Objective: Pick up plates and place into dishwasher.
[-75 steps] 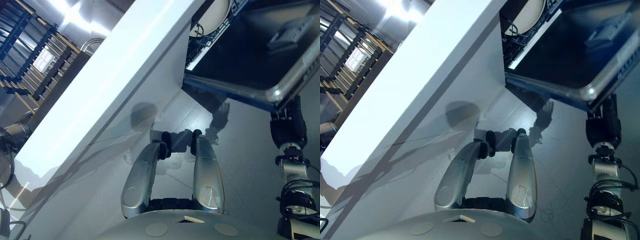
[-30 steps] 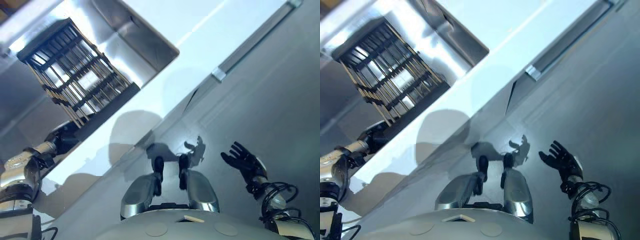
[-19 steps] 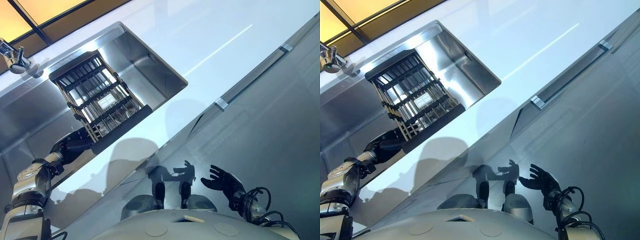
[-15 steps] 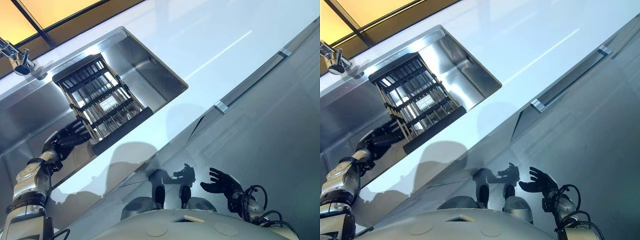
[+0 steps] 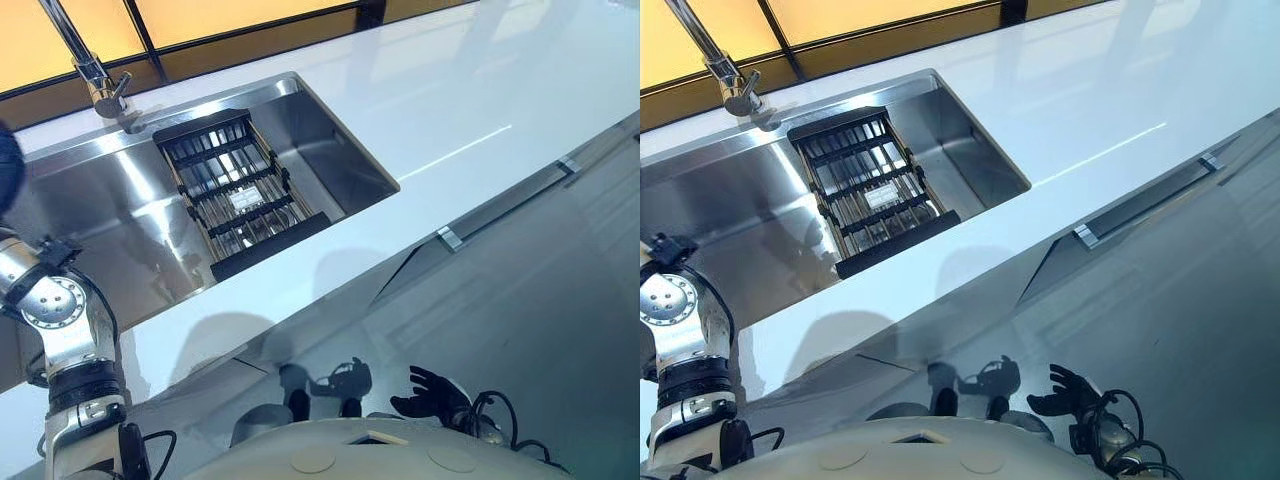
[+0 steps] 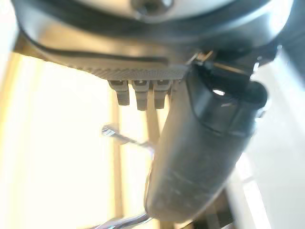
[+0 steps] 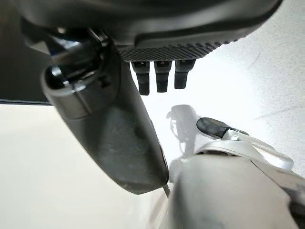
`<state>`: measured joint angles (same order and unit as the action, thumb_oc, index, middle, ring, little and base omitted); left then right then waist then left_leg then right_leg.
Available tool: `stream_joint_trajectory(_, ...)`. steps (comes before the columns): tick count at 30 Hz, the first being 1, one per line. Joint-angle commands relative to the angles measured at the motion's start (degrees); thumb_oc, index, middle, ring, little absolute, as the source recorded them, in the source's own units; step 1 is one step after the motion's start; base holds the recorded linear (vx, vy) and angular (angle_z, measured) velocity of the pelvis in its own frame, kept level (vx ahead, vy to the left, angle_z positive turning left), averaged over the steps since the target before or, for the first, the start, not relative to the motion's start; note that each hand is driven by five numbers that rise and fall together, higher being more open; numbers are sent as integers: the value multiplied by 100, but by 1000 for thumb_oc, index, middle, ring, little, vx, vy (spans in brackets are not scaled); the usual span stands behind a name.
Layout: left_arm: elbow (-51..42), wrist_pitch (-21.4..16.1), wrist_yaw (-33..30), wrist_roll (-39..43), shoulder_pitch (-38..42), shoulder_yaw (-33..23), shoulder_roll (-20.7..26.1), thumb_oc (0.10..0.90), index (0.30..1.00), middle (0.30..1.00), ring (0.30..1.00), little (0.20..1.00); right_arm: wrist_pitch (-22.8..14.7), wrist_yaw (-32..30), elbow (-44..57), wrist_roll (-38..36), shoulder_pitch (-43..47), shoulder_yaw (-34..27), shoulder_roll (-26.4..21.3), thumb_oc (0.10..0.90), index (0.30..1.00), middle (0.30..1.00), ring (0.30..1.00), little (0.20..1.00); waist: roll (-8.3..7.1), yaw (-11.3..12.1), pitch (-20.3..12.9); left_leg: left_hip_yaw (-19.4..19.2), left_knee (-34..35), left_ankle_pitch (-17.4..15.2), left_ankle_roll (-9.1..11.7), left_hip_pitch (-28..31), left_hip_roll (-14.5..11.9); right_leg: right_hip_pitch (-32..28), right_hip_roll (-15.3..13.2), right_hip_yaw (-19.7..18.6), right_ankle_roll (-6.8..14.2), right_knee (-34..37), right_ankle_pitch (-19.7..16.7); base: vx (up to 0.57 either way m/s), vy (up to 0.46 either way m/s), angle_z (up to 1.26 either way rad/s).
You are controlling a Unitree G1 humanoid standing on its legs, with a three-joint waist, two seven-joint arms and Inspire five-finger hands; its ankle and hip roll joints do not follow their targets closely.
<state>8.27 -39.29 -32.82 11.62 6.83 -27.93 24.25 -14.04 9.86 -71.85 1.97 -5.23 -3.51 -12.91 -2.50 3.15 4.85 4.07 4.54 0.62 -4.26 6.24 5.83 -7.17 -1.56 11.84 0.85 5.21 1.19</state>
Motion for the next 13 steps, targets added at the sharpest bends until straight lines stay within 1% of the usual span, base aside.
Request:
stream_joint_trajectory(1, -690, -792, 285, -717, 289, -131, 230, 800, 900, 900, 900, 900, -211, -95, 72, 175, 117, 157, -117, 800, 900, 900, 900, 900, 154, -66, -350, -325, -8, -199, 242, -219, -183, 329, 175, -6, -1, -652, 499, 0, 0, 0)
stream_joint_trajectory(2, -862, -875, 655, -632, 288, 26, 267, 800, 900, 900, 900, 900, -218, -100, 73, 162, 102, 170, -104, 800, 900, 900, 900, 900, 155, -76, -370, -338, 2, -209, 232, -211, -186, 323, 183, -17, -1, -644, 499, 0, 0, 0)
stream_joint_trajectory(4, -1192, -837, 1272, -549, 309, 285, 306, 800, 900, 900, 900, 900, -248, -136, 56, 120, 108, 206, -96, 800, 900, 900, 900, 900, 169, -96, -386, -377, 8, -218, 222, -194, -201, 321, 198, -51, 3, -642, 489, -18, -3, -5)
stream_joint_trajectory(6, -1464, -580, 2576, 59, 329, 642, 329, 800, 900, 900, 900, 900, -312, -209, 50, 144, 115, 208, -85, 800, 900, 900, 900, 900, 192, -120, -392, -430, 15, -229, 206, -175, -220, 322, 213, -92, 18, -641, 471, -30, -2, -6)
stream_joint_trajectory(7, -1601, -347, 3135, 327, 349, 857, 321, 800, 900, 900, 900, 900, -335, -239, 61, 158, 120, 230, -93, 800, 900, 900, 900, 900, 205, -138, -388, -459, 20, -230, 198, -166, -227, 322, 222, -110, 27, -629, 452, -40, -2, -6)
stream_joint_trajectory(9, -1851, 283, 4338, 1014, 393, 1329, 222, 800, 900, 900, 900, 900, -362, -239, 81, 183, 126, 257, -125, 800, 900, 900, 900, 900, 237, -176, -370, -527, 27, -231, 178, -149, -242, 321, 238, -147, 56, -605, 409, -50, -8, -6)
stream_joint_trajectory(10, -2034, 605, 4700, 1112, 404, 1539, 67, 800, 900, 900, 900, 900, -370, -266, 103, 216, 152, 302, -145, 800, 900, 900, 900, 900, 252, -195, -348, -551, 21, -227, 168, -143, -251, 326, 246, -184, 65, -605, 389, -50, -12, -8)
stream_joint_trajectory(12, -2068, 1136, 5385, 1318, 404, 1912, -223, 800, 900, 900, 900, 900, -368, -322, 98, 233, 215, 389, -171, 800, 900, 900, 900, 900, 275, -220, -320, -584, 20, -226, 154, -125, -260, 321, 265, -241, 80, -592, 358, -44, -9, -16)
stream_joint_trajectory(13, -2004, 1152, 5585, 1271, 399, 2132, -347, 800, 900, 900, 900, 900, -360, -318, 99, 220, 244, 419, -196, 800, 900, 900, 900, 900, 280, -233, -301, -596, 16, -227, 141, -116, -260, 318, 268, -257, 86, -590, 344, -42, -10, -17)
